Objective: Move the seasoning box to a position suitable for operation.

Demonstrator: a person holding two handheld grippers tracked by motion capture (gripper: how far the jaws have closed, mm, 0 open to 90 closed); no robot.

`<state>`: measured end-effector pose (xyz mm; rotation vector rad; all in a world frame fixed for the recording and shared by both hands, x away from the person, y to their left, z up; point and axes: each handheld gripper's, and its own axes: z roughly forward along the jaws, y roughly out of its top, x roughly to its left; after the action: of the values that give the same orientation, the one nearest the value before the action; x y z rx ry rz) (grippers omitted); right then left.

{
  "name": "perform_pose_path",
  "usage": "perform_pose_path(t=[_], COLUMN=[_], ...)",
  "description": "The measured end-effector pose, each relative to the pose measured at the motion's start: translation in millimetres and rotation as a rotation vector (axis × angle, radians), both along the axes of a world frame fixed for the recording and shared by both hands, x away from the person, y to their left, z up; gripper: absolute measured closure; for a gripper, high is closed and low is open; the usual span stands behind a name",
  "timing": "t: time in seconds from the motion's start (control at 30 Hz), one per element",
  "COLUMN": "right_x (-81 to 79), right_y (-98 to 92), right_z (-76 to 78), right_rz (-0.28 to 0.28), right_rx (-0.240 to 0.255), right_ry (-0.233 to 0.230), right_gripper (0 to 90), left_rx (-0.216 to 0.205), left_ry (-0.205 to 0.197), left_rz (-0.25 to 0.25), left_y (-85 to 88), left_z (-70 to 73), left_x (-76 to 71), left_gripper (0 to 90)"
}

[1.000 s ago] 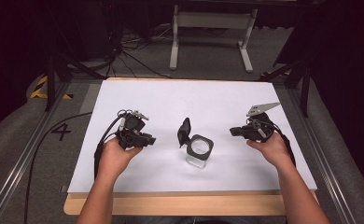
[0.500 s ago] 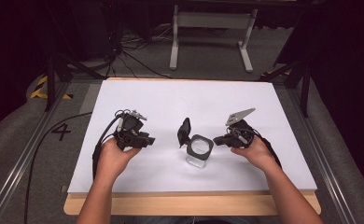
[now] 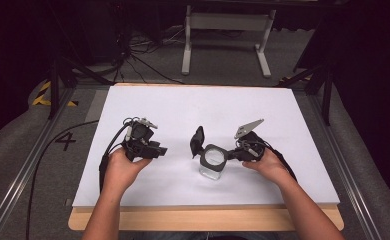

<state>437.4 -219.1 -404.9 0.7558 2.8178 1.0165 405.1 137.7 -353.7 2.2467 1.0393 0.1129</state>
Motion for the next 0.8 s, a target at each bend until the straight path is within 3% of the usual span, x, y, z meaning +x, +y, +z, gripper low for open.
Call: perform_pose_path(t=[0.2, 0.8], right_x=[-1.7, -30.7], right_y=[0.5, 7.4], right_z=[-0.2, -3.2], right_rz=[0.009, 0.067], right_rx=[0.007, -0.054], right_ry=[0.012, 0.032], right_gripper=[89.0, 89.1], left_rx=[-0.001, -0.01], left_ry=[0.01, 0.023], left_rz=[-0.003, -0.054], left_y=[-0.5, -14.4], left_z=[0.3, 0.6], left_x=[1.4, 14.3], left_gripper=[60.6, 61.5])
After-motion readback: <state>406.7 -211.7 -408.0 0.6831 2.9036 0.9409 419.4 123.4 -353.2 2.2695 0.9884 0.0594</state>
